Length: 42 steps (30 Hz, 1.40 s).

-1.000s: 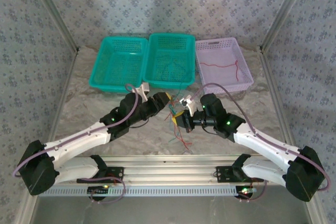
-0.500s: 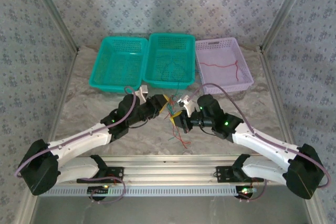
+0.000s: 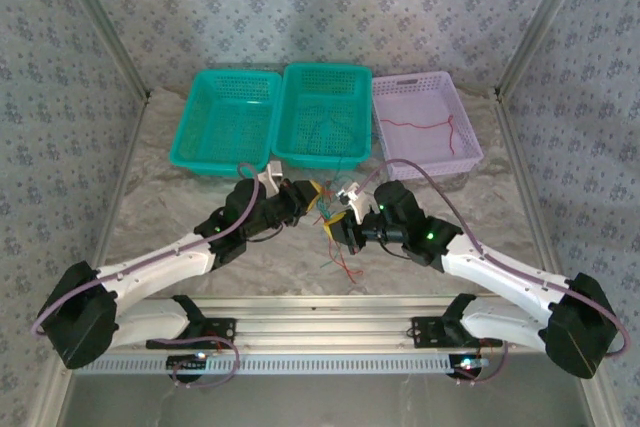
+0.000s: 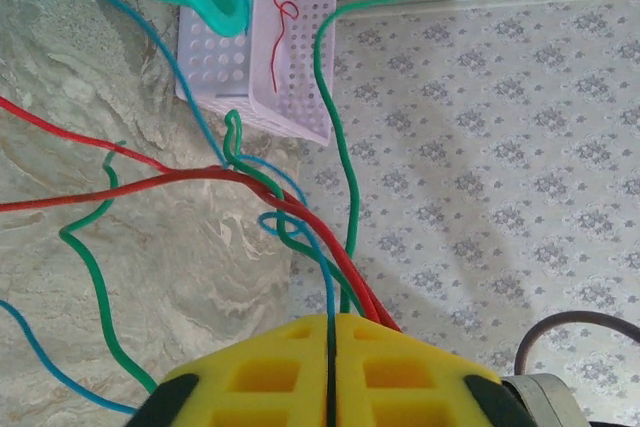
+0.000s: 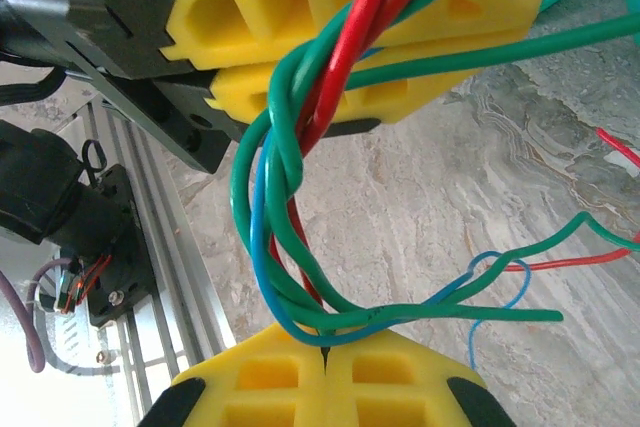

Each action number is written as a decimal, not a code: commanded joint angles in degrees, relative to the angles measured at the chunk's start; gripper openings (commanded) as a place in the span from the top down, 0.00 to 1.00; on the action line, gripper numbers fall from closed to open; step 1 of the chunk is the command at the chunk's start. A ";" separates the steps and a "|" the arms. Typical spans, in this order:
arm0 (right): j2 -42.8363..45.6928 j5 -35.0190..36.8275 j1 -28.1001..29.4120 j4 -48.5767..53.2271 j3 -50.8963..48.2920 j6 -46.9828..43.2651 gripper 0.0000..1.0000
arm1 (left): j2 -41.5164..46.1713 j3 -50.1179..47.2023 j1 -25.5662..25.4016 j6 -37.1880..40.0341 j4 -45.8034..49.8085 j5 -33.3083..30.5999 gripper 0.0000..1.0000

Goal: Untangle the cables

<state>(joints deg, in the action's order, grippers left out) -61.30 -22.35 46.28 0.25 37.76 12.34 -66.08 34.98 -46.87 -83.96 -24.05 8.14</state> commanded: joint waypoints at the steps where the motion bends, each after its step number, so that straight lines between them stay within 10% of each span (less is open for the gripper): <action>1: 0.21 1.74 0.39 -0.34 2.01 -1.53 1.00 | 1.08 -0.35 0.53 0.15 -1.41 0.52 0.98; 25: -5.89 15.51 -11.79 5.51 0.46 6.67 1.00 | 26.71 4.54 22.10 9.99 31.19 3.72 1.00; 42: -3.78 15.61 -15.49 -1.22 -6.35 11.09 1.00 | 19.81 28.14 25.59 29.13 47.79 5.25 1.00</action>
<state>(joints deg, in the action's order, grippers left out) -67.51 -5.63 30.41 2.70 33.28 22.17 -43.16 60.40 -20.75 -59.77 22.63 12.36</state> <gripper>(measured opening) 0.044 0.040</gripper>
